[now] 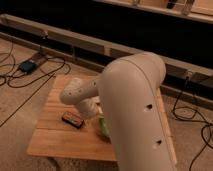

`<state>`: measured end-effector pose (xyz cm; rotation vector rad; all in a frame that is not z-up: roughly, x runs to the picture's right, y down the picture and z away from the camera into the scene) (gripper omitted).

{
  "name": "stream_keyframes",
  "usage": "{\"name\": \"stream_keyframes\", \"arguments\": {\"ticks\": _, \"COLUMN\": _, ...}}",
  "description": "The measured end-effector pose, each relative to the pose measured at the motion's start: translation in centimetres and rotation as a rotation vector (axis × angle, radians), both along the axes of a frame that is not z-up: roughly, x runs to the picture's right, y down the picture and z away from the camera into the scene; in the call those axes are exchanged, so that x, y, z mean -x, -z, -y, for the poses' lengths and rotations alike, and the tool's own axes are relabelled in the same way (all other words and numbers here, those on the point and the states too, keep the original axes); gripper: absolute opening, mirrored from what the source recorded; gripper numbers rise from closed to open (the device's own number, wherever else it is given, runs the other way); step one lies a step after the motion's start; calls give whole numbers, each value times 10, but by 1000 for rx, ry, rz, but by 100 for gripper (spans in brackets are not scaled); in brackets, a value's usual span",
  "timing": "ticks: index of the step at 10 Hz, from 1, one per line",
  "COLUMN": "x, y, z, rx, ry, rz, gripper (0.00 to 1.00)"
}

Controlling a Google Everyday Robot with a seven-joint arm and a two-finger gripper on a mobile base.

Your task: Drag the ceramic bowl in a circle

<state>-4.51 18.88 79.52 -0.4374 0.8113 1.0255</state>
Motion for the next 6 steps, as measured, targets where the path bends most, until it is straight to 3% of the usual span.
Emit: {"name": "stream_keyframes", "arguments": {"ticks": 6, "x": 20, "y": 9, "z": 15, "rx": -8, "ry": -57, "rz": 22, "gripper": 65}}
